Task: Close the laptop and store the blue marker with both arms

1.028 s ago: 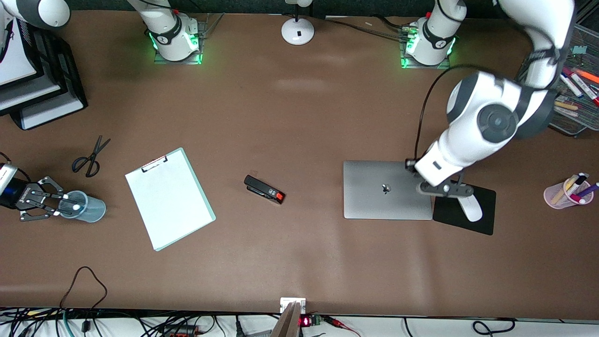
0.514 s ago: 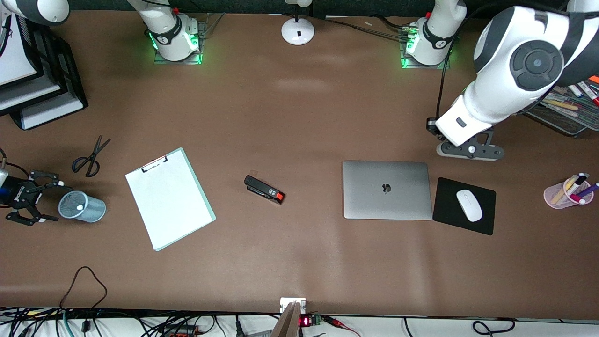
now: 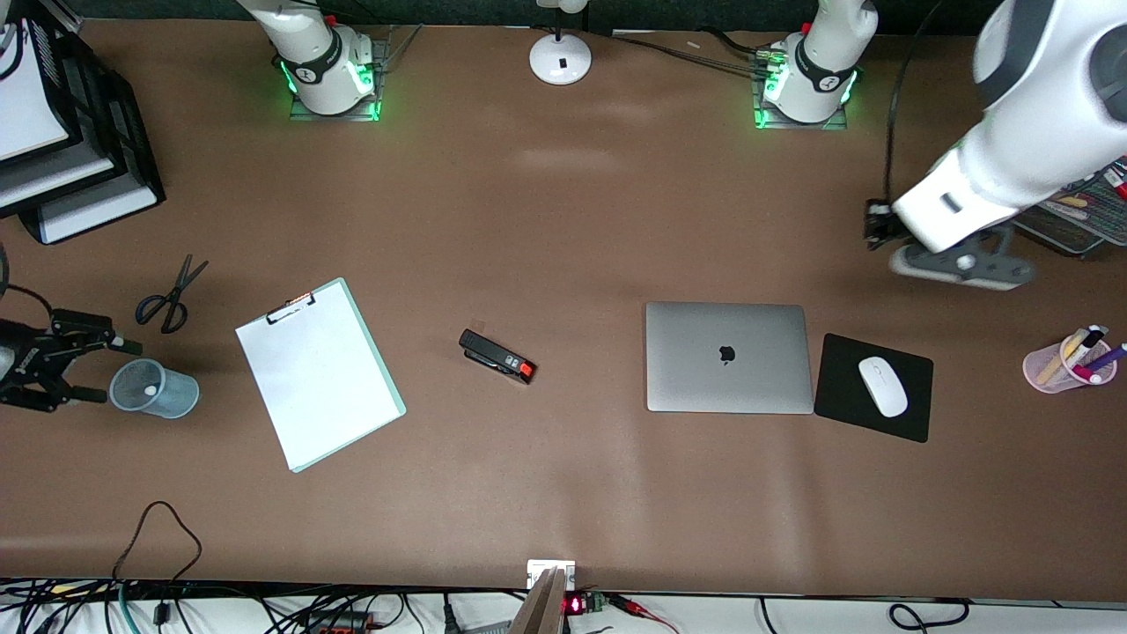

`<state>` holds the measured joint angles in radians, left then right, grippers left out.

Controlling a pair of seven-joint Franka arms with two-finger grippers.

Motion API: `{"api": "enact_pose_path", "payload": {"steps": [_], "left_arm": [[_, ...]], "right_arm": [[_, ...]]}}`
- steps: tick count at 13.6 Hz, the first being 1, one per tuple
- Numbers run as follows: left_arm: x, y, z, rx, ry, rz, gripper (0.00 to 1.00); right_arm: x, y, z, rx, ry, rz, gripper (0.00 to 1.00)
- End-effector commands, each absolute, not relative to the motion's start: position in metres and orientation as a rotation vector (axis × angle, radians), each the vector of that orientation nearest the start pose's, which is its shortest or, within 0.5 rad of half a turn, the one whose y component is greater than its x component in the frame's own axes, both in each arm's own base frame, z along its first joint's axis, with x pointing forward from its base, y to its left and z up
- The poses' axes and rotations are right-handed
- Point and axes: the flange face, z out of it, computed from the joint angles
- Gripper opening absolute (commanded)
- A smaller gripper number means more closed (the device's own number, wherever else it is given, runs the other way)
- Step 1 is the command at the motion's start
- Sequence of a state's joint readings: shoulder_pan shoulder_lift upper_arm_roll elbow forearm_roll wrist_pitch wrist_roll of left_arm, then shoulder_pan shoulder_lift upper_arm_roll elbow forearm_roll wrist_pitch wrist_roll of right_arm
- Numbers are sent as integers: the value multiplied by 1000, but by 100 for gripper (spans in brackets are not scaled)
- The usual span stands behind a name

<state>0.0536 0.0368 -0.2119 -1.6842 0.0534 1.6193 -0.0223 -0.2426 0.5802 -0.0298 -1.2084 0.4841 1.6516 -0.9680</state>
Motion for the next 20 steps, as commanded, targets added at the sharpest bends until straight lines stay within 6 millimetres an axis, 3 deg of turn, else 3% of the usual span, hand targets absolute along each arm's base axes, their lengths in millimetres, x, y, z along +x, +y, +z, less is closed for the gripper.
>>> {"api": "enact_pose_path", "payload": {"steps": [1,4,6,8,11,14,20], "left_arm": [[542,-34,559,-3075,188,83,100],[534,-22,569,-3080,175,34,100],[539,-22,564,-3081,160,12,100],[539,-23,565,-3078,166,-155,100],[535,-23,560,-3125,135,-84,100],[533,-25,562,-3130,93,0,100],[533,-22,565,-3130,105,2,100]], "right_arm": [[678,-97,483,-2695,-621,-20,100],[657,-65,512,-2797,-511,127,100],[637,-41,532,-2867,-380,217,100],[613,-6,554,-2984,-249,292,100],[570,39,575,-3115,-158,279,100],[540,40,586,-3131,-147,190,100],[499,24,619,-3158,-114,-19,100]]}}
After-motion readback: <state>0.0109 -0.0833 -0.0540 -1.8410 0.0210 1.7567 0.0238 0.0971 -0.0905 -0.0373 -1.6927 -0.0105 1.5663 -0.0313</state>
